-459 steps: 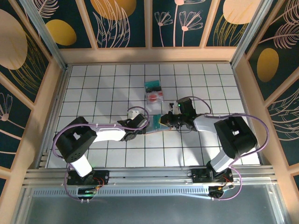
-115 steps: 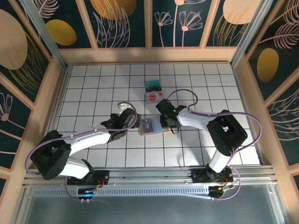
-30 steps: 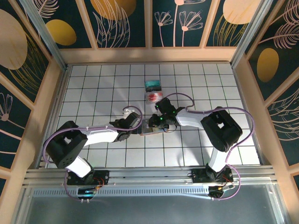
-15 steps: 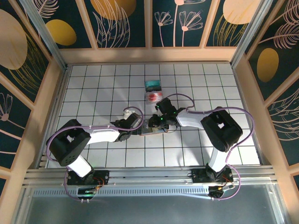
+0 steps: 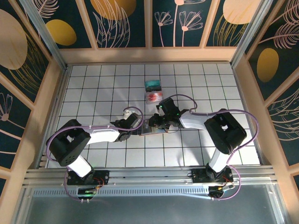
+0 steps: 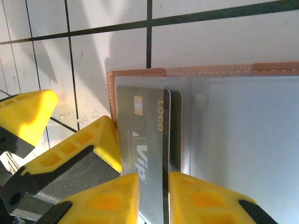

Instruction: Take the credit cards out of the card holder

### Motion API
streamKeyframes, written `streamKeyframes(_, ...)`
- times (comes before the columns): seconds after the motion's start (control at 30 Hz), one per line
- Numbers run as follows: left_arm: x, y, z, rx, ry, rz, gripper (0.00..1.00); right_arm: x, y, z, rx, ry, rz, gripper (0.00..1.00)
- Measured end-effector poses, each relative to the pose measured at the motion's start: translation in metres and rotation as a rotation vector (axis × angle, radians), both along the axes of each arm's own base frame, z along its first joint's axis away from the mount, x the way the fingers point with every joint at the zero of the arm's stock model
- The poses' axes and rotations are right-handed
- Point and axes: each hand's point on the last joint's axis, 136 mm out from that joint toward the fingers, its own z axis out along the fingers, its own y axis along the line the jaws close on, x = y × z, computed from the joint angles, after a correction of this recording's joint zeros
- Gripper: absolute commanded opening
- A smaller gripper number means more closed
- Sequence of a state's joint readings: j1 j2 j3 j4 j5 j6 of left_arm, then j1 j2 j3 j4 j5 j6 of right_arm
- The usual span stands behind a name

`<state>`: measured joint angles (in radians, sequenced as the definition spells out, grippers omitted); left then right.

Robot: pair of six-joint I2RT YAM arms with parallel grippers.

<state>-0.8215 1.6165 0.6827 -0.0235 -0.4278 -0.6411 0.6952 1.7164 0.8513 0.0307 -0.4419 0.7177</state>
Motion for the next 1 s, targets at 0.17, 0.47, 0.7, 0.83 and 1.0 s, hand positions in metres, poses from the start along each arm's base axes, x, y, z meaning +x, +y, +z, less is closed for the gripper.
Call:
streamKeyframes(0.17,0.0,0.0,0.0,0.0,0.0,0.0,0.99,0.0,0.0,0.0,0.01,-0.002,-0.001,0.24)
streamKeyframes(0.47,0.0,0.001,0.0,0.002,0.002,0.001,0.99,0.003,0.005,0.004,0.046,-0.006,-0.008,0.27)
streamKeyframes(0.7,0.0,0.0,0.0,0.002,0.002,0.001,0.99,0.005,0.004,-0.003,0.056,0.0,-0.016,0.31)
streamKeyframes(0.83,0.0,0.0,0.0,-0.003,0.003,0.006,0.99,0.006,0.004,-0.008,0.053,0.012,-0.026,0.32)
streamKeyframes(1.0,0.0,0.0,0.0,-0.008,0.003,0.012,0.99,0.006,0.003,-0.011,0.052,0.016,-0.029,0.32)
